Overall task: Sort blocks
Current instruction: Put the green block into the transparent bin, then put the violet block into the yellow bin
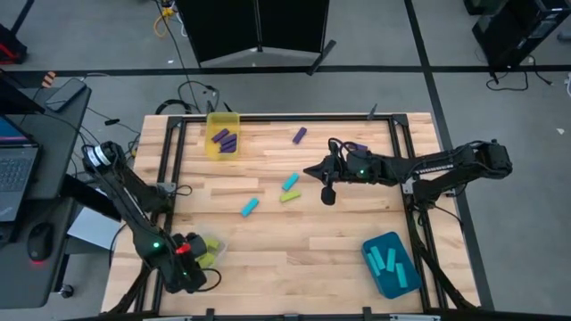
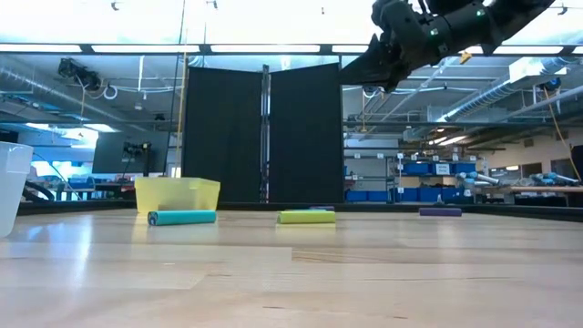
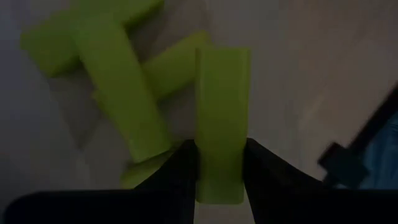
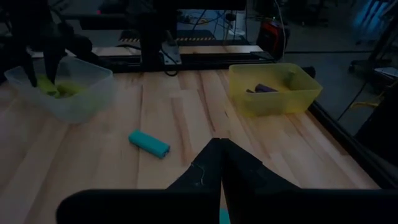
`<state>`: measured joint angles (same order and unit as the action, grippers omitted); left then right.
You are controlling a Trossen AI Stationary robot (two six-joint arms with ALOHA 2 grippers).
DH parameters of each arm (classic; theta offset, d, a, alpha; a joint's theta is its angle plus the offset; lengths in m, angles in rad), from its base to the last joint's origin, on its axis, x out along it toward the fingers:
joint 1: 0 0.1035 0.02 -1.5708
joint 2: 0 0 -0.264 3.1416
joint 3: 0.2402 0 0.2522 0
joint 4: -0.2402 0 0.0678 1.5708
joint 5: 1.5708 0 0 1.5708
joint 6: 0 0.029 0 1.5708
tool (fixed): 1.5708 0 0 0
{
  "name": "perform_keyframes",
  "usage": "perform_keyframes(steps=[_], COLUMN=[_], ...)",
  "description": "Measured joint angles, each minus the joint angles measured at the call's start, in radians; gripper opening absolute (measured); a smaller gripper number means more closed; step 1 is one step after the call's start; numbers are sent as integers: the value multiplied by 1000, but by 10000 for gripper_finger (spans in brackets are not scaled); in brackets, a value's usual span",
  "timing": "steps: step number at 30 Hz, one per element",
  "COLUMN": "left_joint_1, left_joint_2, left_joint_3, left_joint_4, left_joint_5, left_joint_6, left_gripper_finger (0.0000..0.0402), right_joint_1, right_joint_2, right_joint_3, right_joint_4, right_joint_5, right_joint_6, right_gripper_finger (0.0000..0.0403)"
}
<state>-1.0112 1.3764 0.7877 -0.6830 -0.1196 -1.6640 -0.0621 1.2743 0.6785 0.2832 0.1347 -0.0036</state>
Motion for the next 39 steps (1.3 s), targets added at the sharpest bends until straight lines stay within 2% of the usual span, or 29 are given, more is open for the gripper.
perform_keyframes(steps=[4, 9, 11, 15, 17, 19, 21, 24, 32, 36, 39], left_joint_1=[-1, 3, 3, 3, 4, 8, 13, 31, 189, 293, 385], left_joint_2=[2, 2, -3, -12, -23, -49, -83, -137, -310, -388, -439], left_joint_3=[-42, -30, -13, 45, 72, 86, 86, 84, -5, -65, -131], left_joint_4=[23, 2, -17, -160, -225, -259, -259, -259, -232, -78, 92], left_joint_5=[0, 13, 22, 22, 18, -2, -51, -180, -372, -438, -428], left_joint_6=[-25, -29, -19, -14, -11, 1, 19, 96, 394, 617, 809], left_gripper_finger=[106, 107, 136, 221, 241, 241, 225, 179, 18, 10, 8], right_joint_1=[-7, -17, -25, -48, -60, -67, -76, -88, -134, -172, -208], right_joint_2=[0, 0, 0, 0, 0, 0, 0, 0, 0, 0, 0], right_joint_3=[0, 0, 0, 0, 0, 0, 0, 0, 0, 0, 0], right_joint_4=[0, 0, 0, 0, -3, -8, -23, -51, -143, -194, -222], right_joint_5=[-1, -1, -1, -5, -6, -11, -26, -33, -35, -36, -52], right_joint_6=[0, 0, 3, 4, 13, 19, 19, 20, 34, 50, 64], right_gripper_finger=[17, 19, 18, 21, 25, 29, 32, 35, 37, 39, 39])
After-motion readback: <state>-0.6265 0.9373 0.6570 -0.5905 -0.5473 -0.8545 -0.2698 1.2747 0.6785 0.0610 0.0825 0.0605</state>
